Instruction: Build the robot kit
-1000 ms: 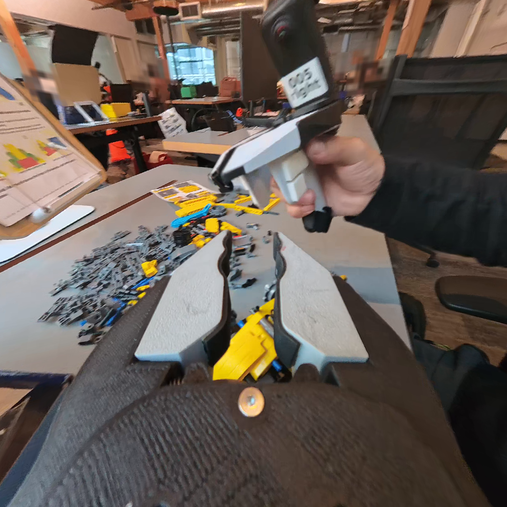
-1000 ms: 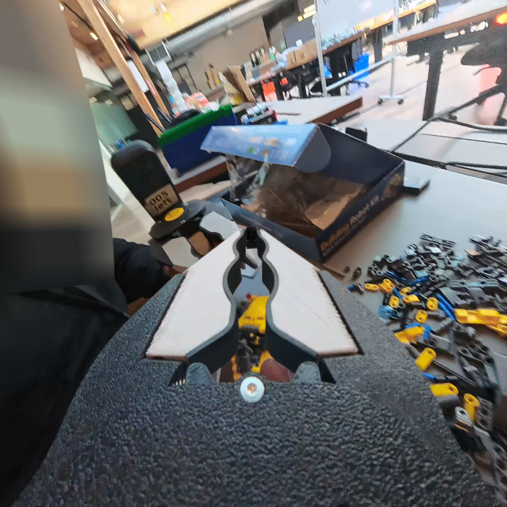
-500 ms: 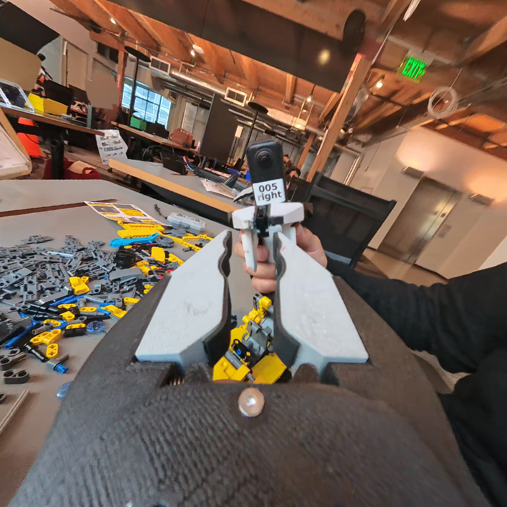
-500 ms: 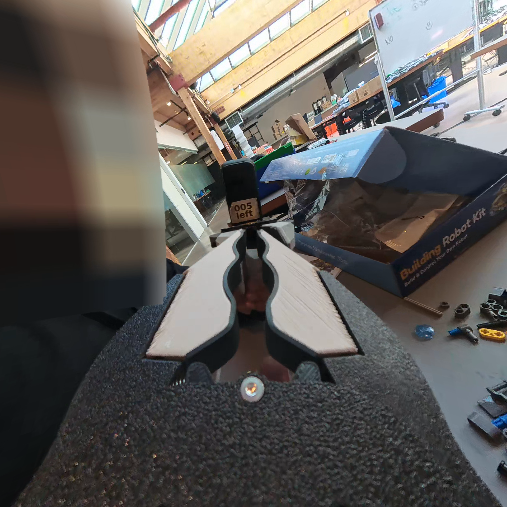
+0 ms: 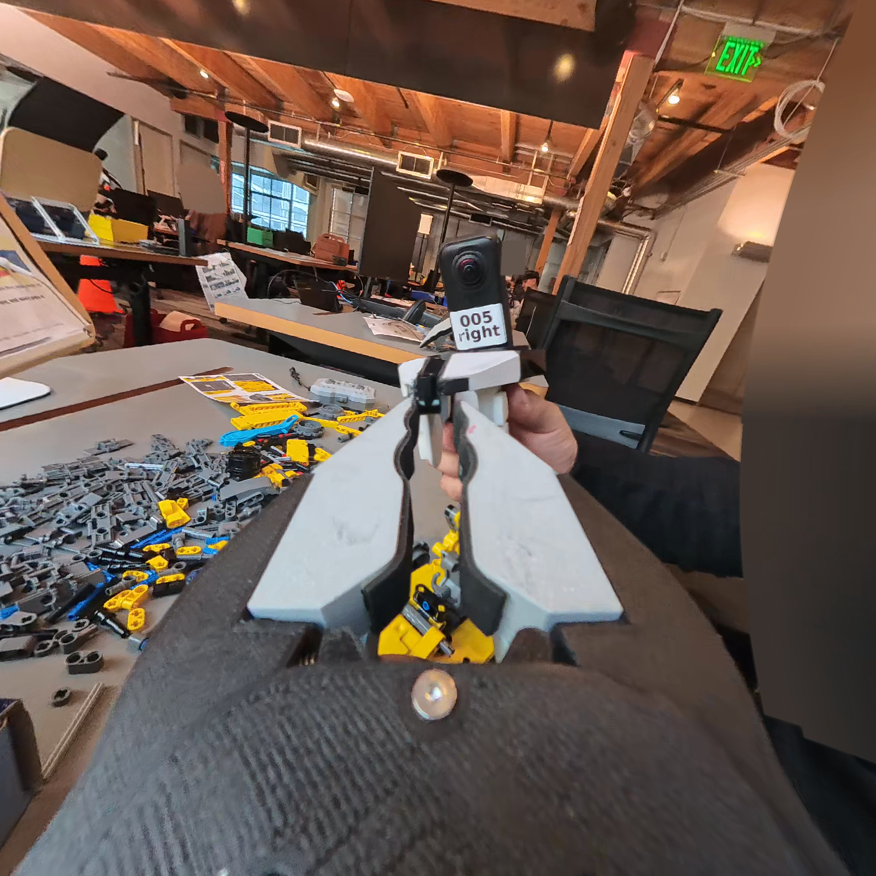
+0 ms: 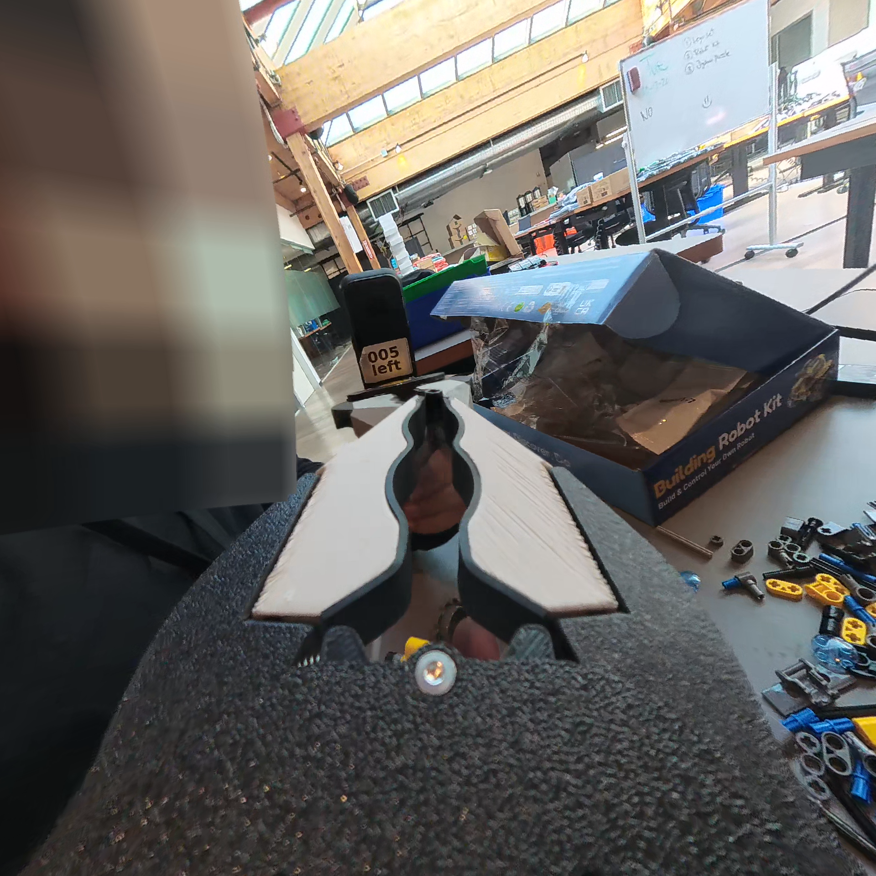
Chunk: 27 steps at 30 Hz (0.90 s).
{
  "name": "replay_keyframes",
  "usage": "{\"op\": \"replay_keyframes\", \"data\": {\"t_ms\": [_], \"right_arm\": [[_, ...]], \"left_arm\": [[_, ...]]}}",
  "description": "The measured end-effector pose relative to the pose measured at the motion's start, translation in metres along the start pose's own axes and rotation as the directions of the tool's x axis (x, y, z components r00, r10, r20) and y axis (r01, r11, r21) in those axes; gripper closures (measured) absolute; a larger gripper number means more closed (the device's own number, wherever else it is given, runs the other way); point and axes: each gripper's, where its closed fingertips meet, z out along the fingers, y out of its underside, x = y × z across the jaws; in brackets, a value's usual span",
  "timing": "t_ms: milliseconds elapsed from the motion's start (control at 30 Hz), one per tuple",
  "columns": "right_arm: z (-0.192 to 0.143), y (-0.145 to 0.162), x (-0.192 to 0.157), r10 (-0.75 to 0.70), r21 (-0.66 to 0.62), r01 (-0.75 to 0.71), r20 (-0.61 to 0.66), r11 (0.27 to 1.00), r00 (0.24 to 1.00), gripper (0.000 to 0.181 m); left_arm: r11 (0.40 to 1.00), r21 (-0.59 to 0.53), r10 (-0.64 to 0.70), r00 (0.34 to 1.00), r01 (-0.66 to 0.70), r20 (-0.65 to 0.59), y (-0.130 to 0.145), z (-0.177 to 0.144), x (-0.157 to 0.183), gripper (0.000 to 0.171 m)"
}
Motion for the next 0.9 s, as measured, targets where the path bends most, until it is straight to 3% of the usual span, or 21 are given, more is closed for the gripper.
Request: {"op": "replay_keyframes", "data": {"t_ms": [33, 167, 267, 333, 433, 500, 600, 800, 900], "right_arm": [[-0.001, 0.0, 0.0, -0.013, 0.001, 0.013, -0.009, 1.0, 1.0, 0.176], [-0.001, 0.002, -0.002, -0.026, -0.013, 0.026, -0.01, 1.0, 1.0, 0.176], [-0.003, 0.004, 0.001, -0.062, -0.068, 0.058, -0.057, 0.996, 0.996, 0.176], [-0.006, 0.006, 0.004, -0.09, -0.128, 0.076, -0.109, 0.989, 0.99, 0.167], [-0.006, 0.008, -0.001, -0.176, -0.186, 0.145, -0.16, 0.972, 0.971, 0.161], [-0.007, 0.011, -0.004, -0.258, -0.242, 0.207, -0.201, 0.948, 0.945, 0.156], [-0.012, 0.014, -0.004, -0.399, -0.333, 0.305, -0.268, 0.892, 0.877, 0.164], [-0.011, 0.009, -0.01, -0.567, -0.41, 0.43, -0.313, 0.804, 0.762, 0.164], [-0.009, 0.006, -0.012, -0.6, -0.42, 0.458, -0.32, 0.783, 0.733, 0.165]], "left_arm": [[1.0, -0.003, 0.007, 1.0, -0.007, -0.003, 0.0, 0.001, 0.002, 0.157], [0.998, -0.019, 0.058, 0.998, -0.057, 0.034, 0.002, 0.0, -0.001, 0.167], [0.979, -0.058, 0.202, 0.971, -0.196, 0.126, 0.003, -0.002, -0.007, 0.167], [0.909, -0.124, 0.415, 0.885, -0.397, 0.211, 0.003, -0.004, -0.009, 0.167], [0.701, -0.248, 0.713, 0.641, -0.669, 0.285, 0.006, -0.003, -0.008, 0.167], [0.586, -0.295, 0.805, 0.498, -0.755, 0.322, 0.004, -0.002, -0.007, 0.167], [0.443, -0.356, 0.877, 0.314, -0.823, 0.364, -0.003, -0.004, -0.01, 0.167], [0.312, -0.404, 0.912, 0.152, -0.86, 0.382, -0.009, -0.005, -0.005, 0.167], [0.286, -0.409, 0.916, 0.122, -0.866, 0.383, -0.01, -0.006, -0.003, 0.167]]}}
